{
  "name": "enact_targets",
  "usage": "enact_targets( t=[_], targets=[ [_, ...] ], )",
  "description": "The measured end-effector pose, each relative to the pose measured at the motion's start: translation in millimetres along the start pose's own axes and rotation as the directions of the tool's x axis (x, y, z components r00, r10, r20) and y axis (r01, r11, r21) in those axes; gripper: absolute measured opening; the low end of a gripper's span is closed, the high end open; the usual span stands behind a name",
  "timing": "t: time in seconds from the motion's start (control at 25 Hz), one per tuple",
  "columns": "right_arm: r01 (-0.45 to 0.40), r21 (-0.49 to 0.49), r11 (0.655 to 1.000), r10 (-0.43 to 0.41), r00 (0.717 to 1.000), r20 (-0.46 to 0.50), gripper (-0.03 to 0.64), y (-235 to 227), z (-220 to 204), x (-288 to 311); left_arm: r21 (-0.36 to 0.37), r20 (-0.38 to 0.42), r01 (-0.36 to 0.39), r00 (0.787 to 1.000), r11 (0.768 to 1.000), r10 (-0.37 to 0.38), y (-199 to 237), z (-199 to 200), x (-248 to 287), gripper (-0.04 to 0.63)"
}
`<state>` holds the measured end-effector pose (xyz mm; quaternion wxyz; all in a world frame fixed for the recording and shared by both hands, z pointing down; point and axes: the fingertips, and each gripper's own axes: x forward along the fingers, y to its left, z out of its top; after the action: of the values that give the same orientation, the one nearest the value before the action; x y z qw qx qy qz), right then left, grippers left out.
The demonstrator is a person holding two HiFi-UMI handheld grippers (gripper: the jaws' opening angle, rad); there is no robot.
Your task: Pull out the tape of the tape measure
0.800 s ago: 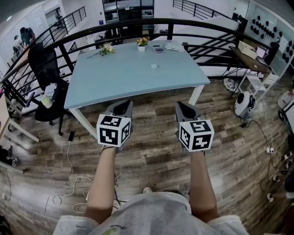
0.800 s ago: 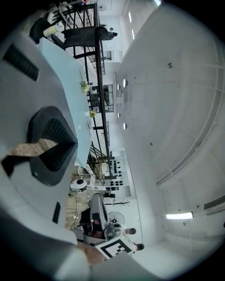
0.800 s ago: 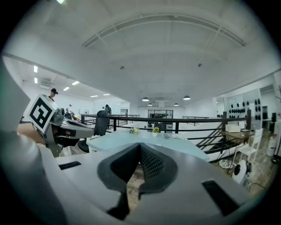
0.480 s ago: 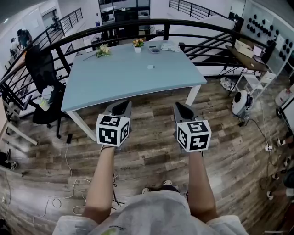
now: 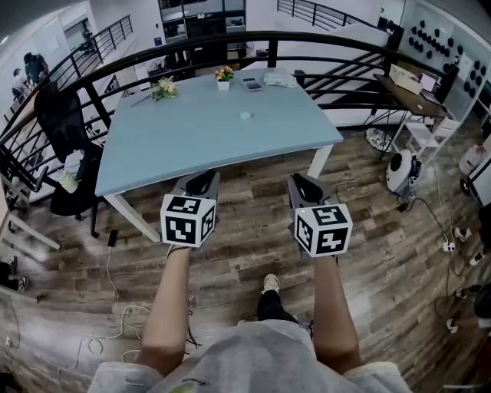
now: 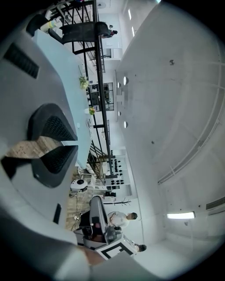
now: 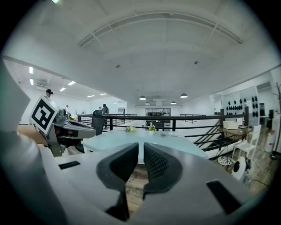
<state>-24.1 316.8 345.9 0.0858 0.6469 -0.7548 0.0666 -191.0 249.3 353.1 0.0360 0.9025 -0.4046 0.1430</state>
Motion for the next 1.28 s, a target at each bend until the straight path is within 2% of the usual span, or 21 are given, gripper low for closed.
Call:
enact_targets(
  t=[0.28,0.8,1.28],
  targets=[
    [-0.023,0.023,0.999,0.023,1.0,-0.009,0.058,-32.4,1.2,45.5,-0.007,-0.022,-0.007,1.0,1.0,0.007,14.1,6.8,51.5,0.086],
    [-0.098,0.04,0.994,0.1,0.995,-0.031,0.158,-106.9,15.6,140.8,-0.049,-0.058,-0.07,0.996,0.996,0.067,42.9,29.9,153.1,0.17],
    [-0.176,0.057,0.983,0.178,0.983,-0.038,0.224,-154.7,19.0,202.6,-0.07,-0.097,-0.134,0.987,0.988,0.127,53.9,37.2,214.1,0.233]
  ],
)
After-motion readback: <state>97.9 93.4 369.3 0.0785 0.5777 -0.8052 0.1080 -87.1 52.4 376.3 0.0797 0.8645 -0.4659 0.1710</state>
